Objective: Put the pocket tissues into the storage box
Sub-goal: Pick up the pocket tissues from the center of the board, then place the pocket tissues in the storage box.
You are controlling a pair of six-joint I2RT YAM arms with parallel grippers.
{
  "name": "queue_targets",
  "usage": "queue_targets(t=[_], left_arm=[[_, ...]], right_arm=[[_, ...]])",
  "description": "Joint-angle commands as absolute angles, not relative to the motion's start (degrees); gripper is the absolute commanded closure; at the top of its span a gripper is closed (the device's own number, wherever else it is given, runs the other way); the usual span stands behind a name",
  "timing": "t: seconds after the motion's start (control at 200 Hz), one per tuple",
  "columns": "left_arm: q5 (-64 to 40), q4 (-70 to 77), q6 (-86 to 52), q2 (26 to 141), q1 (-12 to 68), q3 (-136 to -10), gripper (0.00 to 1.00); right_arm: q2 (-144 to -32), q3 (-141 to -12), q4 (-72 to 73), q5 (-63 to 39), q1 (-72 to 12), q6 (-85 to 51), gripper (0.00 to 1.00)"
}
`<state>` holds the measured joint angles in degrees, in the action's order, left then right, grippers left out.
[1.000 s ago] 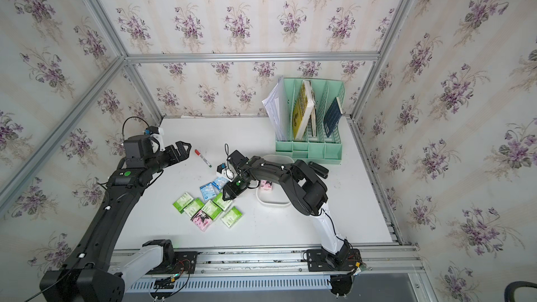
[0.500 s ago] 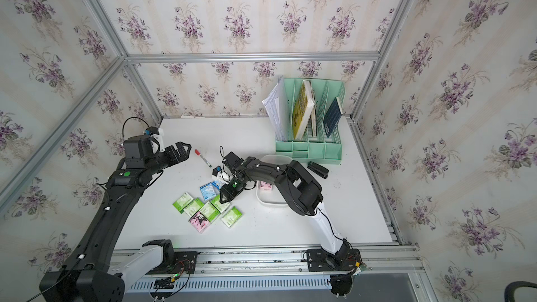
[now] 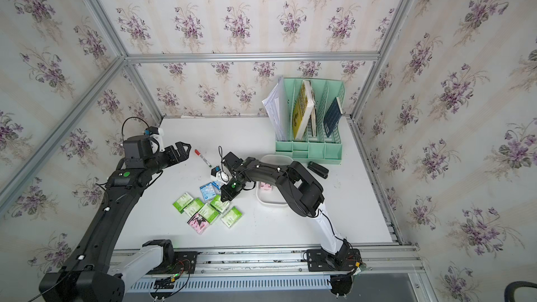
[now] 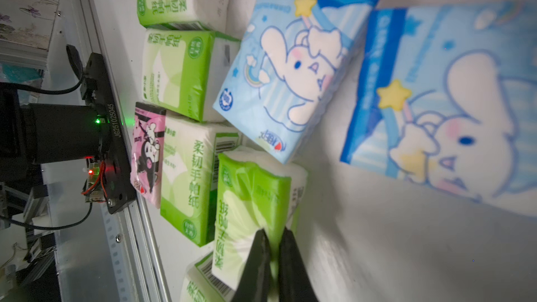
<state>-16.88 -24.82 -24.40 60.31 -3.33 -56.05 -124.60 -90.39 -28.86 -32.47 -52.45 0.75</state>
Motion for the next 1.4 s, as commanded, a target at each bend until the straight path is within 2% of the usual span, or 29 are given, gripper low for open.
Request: queue_targets(t=[0.0,0.26,0.689,0.969,1.394], left_arm=[[-18.6,-24.4,-24.5,60.6,-3.3,-56.8,0.01],[-19.4,-21.4,-24.7,61.4,-0.4,-56.2,0.01],[-16.3,-15.2,-21.9,70.6,13.0,-60.1,0.01],[-17.9,-15.0,-21.0,71.3,13.4,-60.3,0.01],[-15.9,-17.1,-20.3,71.2,13.4,-60.6,0.01]], right_arm=[[-121.8,-90.5,-26.0,-30.3,-50.9,-2.4,1.0],[-110.6,-84.2,-18.3,-29.1,-43.7,-10.9,1.0],[-82.2,-58.1,-19.1,-17.3,-25.5,-19.7,1.0],[-80.3,-48.3,-17.6,-14.4,-22.5,-23.3,1.0],[-86.5,-48.0,-13.3,-16.5,-22.4,-24.7,1.0]])
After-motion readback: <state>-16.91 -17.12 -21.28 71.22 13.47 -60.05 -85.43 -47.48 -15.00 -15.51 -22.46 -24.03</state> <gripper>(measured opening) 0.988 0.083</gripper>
